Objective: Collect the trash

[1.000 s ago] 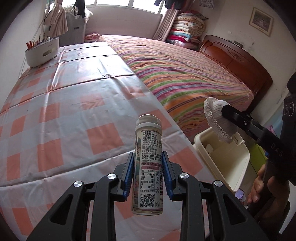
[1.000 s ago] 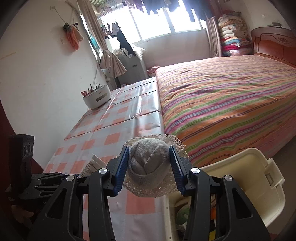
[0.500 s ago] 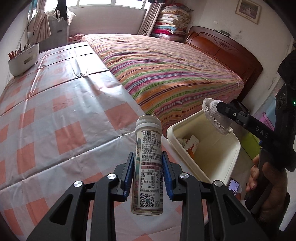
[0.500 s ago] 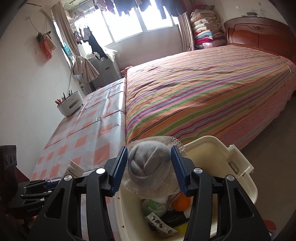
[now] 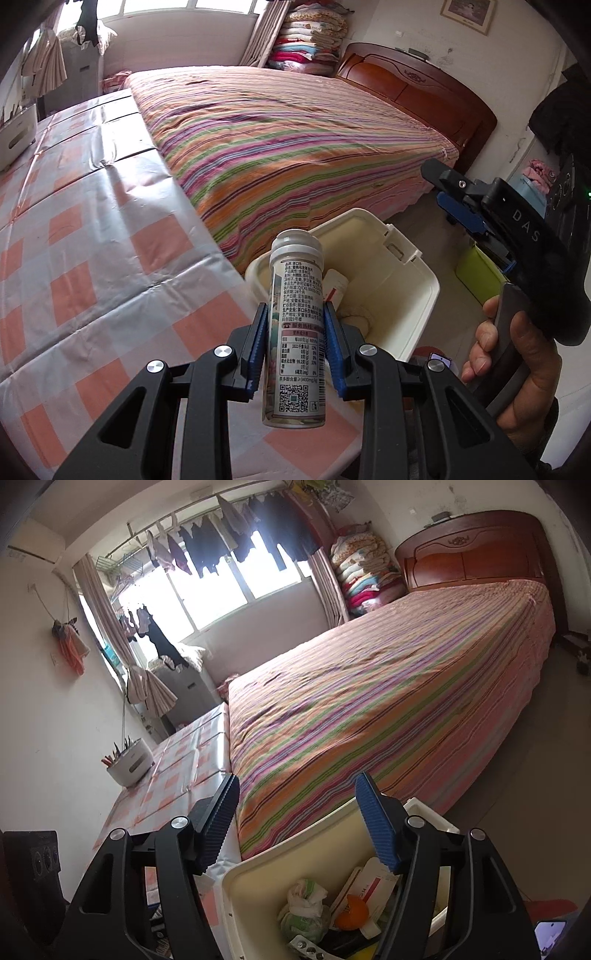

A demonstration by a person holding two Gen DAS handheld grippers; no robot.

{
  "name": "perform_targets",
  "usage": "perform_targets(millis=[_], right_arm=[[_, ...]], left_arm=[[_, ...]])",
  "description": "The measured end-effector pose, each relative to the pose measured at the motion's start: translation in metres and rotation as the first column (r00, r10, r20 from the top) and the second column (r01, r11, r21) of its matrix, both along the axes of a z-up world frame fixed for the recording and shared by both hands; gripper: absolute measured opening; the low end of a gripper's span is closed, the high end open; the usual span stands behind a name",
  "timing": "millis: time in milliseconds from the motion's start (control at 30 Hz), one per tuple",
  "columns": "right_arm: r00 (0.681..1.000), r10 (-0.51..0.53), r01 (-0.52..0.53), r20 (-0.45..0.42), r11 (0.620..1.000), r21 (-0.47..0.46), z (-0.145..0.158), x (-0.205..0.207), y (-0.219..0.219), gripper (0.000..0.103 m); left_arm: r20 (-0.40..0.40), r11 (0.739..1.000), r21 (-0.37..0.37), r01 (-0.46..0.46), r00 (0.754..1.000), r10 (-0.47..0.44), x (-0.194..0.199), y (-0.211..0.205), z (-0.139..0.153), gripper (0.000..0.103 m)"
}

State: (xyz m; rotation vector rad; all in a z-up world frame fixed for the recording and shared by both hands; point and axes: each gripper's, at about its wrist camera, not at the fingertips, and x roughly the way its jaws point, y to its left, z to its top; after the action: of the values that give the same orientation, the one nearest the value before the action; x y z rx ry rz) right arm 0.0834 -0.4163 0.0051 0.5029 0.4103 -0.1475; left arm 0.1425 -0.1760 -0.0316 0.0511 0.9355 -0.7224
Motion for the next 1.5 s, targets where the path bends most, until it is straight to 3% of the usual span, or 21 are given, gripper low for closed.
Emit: perform_targets(millis=[400, 467, 500, 533, 567, 733, 867, 1067, 1333, 1500], right_arm=[[0.987, -0.138, 0.130, 0.083, 0.987, 0.091, -0.008, -0.037, -0.015, 0.074], [0.984, -0.154, 0.146, 0.087, 0.984, 0.098, -0.011, -0.041, -0.015, 0.075], [0.982, -0.167, 0.157, 0.093, 0.982, 0.105, -0.013, -0.045, -0.017, 0.075], [0.980, -0.174, 0.164, 0.096, 0.981, 0.108, -0.013, -0.049, -0.017, 0.075], [0.980, -0.177, 0.167, 0.096, 0.980, 0.107, -0.013, -0.050, -0.017, 0.076], [0.985, -0.162, 0.158, 0.066, 0.986, 0.057, -0.015, -0.054, 0.006, 0.081], [0.992, -0.122, 0.123, 0.028, 0.992, -0.036, -0.016, -0.055, 0.039, 0.086], [0.998, -0.047, 0.041, -0.036, 0.989, -0.143, -0.017, -0.061, 0.106, 0.096], [0.996, 0.041, -0.057, -0.079, 0.975, -0.213, -0.003, -0.074, 0.158, 0.096], [0.993, 0.072, -0.093, -0.098, 0.968, -0.231, 0.001, -0.077, 0.159, 0.096]], left_arm=[[-0.047, 0.997, 0.010, 0.071, 0.996, -0.071, -0.001, -0.061, -0.015, 0.030], [-0.039, 0.998, 0.011, 0.058, 0.998, -0.058, 0.000, -0.065, -0.015, 0.041], [-0.029, 0.999, 0.008, 0.042, 0.999, -0.042, -0.001, -0.065, -0.013, 0.056], [-0.015, 1.000, 0.001, 0.023, 1.000, -0.023, -0.001, -0.063, -0.011, 0.065], [0.004, 1.000, -0.007, 0.001, 1.000, -0.001, -0.002, -0.060, -0.009, 0.066], [0.111, 0.996, 0.026, -0.083, 0.991, 0.080, -0.012, -0.038, 0.007, 0.067], [0.173, 0.984, 0.043, -0.172, 0.971, 0.162, -0.022, -0.006, 0.019, 0.067], [0.217, 0.954, 0.058, -0.294, 0.937, 0.275, -0.039, 0.047, 0.030, 0.067], [0.280, 0.915, 0.064, -0.397, 0.888, 0.366, -0.063, 0.100, 0.043, 0.068], [0.312, 0.896, 0.044, -0.443, 0.858, 0.409, -0.075, 0.122, 0.051, 0.077]])
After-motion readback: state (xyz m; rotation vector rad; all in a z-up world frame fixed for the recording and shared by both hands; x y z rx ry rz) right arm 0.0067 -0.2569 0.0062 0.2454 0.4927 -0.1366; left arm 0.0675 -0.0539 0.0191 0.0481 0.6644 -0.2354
